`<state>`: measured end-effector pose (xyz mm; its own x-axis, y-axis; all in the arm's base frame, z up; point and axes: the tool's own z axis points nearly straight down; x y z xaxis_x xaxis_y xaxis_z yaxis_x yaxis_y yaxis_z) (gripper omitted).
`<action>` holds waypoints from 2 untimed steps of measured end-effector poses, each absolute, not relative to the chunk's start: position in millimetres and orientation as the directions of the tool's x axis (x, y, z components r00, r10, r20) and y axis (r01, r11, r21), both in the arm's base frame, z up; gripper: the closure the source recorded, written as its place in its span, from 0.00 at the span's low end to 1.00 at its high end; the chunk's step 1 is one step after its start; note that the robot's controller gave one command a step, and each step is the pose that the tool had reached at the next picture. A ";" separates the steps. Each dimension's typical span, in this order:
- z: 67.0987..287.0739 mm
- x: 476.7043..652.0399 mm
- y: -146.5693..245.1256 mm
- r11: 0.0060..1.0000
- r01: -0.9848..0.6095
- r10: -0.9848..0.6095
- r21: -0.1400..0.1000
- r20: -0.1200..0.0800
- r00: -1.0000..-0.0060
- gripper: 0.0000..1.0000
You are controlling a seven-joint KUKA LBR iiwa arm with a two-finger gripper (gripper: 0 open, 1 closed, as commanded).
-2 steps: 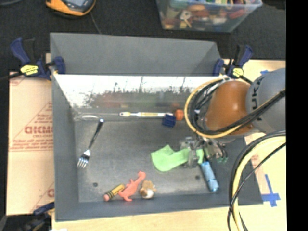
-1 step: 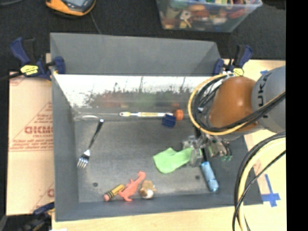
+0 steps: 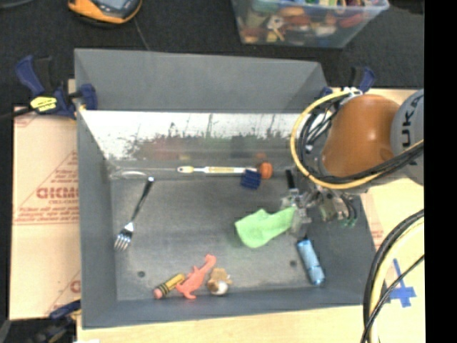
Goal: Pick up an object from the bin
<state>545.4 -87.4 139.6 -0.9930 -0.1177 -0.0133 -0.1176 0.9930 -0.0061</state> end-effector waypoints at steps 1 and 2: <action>158.4 546.5 -88.3 0.993 -0.117 -0.117 -0.008 -0.018 -0.993 1.00; 177.2 546.5 -88.5 0.993 -0.116 -0.117 -0.009 -0.019 -0.993 1.00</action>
Offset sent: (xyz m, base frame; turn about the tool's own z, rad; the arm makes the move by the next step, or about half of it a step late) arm 0.0013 -0.0007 0.0480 0.0004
